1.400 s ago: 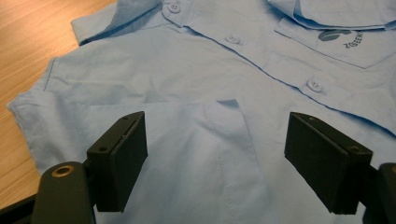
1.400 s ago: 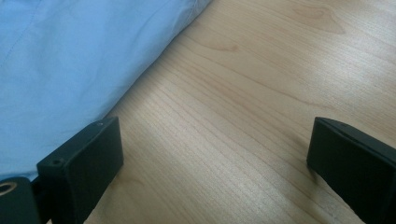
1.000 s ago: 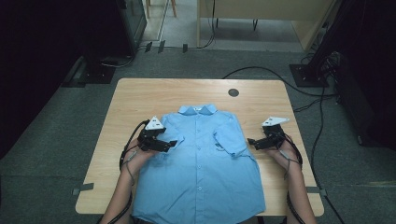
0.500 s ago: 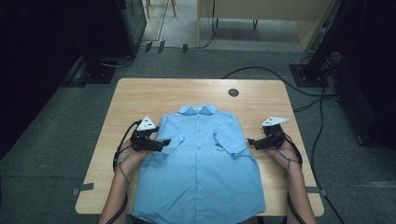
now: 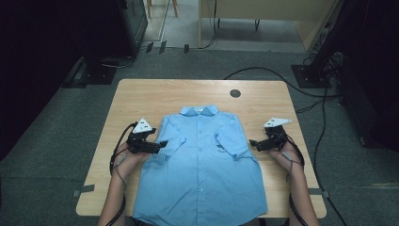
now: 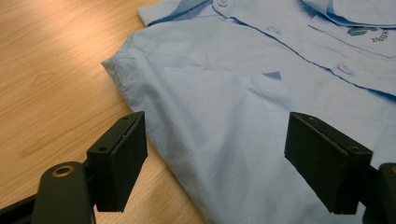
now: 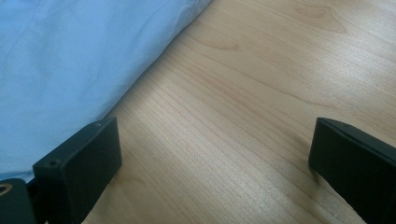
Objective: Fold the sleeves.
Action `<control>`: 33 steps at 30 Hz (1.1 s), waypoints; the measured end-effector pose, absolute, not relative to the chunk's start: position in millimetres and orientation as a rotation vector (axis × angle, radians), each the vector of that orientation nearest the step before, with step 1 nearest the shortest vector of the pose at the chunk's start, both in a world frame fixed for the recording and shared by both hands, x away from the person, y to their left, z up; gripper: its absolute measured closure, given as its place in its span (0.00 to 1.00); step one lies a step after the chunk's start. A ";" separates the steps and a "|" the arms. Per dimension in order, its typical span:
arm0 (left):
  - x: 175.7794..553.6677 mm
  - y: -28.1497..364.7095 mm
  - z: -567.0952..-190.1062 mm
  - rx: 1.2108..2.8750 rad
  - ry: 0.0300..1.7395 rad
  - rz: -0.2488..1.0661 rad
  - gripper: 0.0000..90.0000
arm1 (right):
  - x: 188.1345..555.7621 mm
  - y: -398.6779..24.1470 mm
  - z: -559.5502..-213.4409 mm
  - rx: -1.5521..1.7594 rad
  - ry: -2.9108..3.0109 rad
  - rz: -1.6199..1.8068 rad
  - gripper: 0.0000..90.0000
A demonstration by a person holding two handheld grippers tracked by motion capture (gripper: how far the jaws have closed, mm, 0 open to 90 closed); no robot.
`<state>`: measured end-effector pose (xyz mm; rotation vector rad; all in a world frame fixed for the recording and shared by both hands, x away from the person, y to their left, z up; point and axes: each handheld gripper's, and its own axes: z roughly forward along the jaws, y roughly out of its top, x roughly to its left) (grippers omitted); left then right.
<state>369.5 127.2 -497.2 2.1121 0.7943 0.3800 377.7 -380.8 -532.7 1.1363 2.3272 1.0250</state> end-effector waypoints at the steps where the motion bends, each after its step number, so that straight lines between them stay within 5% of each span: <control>1: 369.5 128.6 -497.6 2.110 0.796 0.381 0.24 | 377.6 -380.8 -532.7 1.135 2.328 1.025 0.02; 33: 369.9 158.3 -505.8 2.077 0.859 0.416 0.24 | 377.1 -381.0 -532.7 1.150 2.318 1.025 0.03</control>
